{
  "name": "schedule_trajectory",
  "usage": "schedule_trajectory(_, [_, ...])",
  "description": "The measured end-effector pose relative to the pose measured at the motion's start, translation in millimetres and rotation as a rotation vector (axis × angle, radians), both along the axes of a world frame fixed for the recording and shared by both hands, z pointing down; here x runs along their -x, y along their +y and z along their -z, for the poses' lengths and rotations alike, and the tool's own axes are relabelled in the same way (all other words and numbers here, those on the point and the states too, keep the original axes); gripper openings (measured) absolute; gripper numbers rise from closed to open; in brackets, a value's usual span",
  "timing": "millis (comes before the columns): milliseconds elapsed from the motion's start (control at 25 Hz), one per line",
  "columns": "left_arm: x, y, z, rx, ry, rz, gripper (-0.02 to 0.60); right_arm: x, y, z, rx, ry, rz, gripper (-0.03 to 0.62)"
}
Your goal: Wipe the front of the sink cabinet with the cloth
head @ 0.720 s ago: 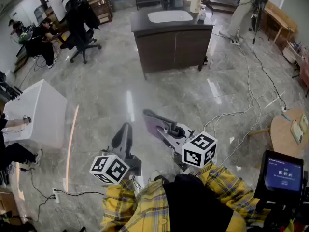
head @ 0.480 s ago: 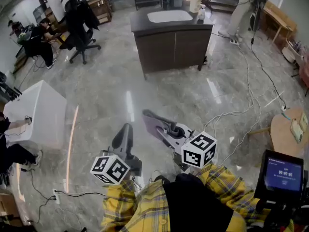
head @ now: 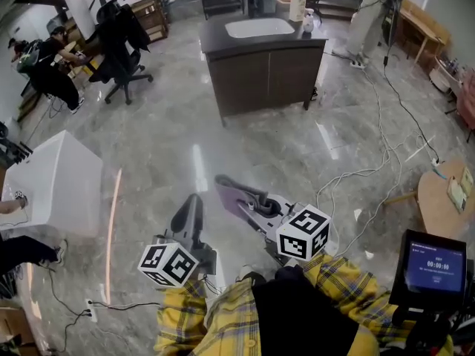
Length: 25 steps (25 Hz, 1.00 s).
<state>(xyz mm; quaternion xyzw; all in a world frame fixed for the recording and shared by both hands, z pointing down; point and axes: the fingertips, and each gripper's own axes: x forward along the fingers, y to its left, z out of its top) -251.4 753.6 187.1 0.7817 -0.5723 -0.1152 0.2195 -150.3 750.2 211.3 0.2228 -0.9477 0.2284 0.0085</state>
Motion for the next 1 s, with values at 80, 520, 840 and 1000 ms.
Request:
schedule_trajectory(80, [8.5,1.4,-0.3,0.0,0.003,0.0,0.006,7.6,2.3,0.6,-0.005,0.002,-0.001,0.043])
schedule_trajectory(520, [57.0,9.6,-27.1,0.0,0.005,-0.029,0.006,56.7,18.6,-25.0,-0.013,-0.011,-0.046,0.043])
schedule_trajectory(840, [60.9,-11.7,-37.0,0.023,0.006,-0.039,0.006,56.3,-1.3,-30.9,0.008,-0.017,-0.071,0.043])
schedule_trajectory(1000, [56.3,-24.3,-37.3,0.015,0.0,-0.047,0.006,52.4,-19.3,-29.8,0.0,-0.022,-0.083,0.043])
